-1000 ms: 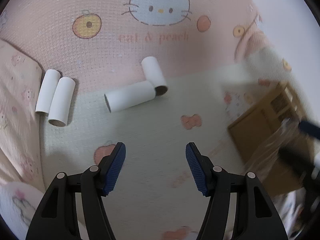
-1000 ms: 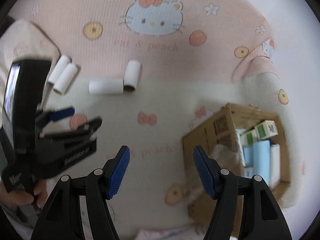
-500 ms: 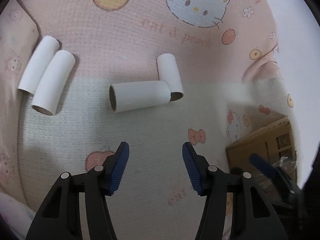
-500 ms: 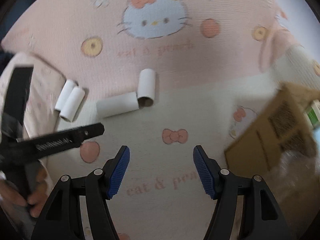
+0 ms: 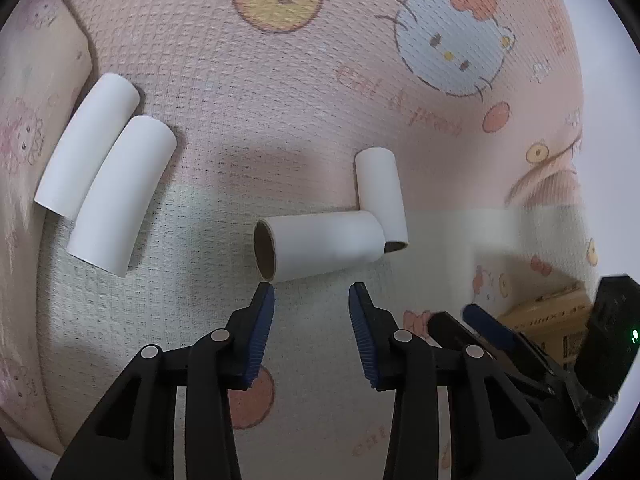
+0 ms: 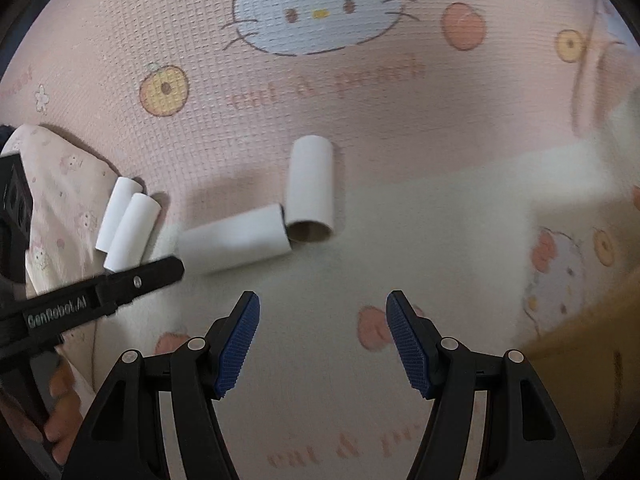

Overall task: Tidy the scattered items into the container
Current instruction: 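Move the right gripper to a lying white cardboard tube and close on it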

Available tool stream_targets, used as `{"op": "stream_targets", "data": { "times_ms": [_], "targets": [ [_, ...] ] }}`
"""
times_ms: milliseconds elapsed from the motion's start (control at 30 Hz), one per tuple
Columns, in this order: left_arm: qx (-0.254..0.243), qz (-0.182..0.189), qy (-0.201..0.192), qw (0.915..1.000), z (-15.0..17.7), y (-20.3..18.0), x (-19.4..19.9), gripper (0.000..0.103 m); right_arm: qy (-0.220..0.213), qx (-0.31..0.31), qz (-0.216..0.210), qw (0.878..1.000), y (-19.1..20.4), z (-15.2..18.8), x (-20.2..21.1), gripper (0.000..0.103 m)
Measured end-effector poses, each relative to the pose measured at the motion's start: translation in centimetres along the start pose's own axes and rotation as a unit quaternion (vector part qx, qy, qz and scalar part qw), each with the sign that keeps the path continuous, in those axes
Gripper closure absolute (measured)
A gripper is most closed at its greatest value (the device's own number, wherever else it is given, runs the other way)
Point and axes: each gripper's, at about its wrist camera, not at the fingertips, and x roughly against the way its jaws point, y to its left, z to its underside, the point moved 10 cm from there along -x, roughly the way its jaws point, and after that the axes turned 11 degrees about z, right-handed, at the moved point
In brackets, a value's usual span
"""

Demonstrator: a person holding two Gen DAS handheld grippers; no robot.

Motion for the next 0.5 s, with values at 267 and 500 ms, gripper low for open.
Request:
{"op": "stream_targets", "data": {
  "times_ms": [267, 500],
  "targets": [
    [0.020, -0.004, -0.005, 0.9998, -0.2, 0.8, -1.1, 0.066, 0.026, -0.003, -0.050, 0.998, 1.7, -2.1, -3.1, 0.039],
    [0.065, 0.011, -0.017, 0.9977, -0.7, 1.8, -1.7, 0.070, 0.044, -0.058, -0.123, 0.990, 2.4, -3.3, -4.6, 0.072]
  ]
}}
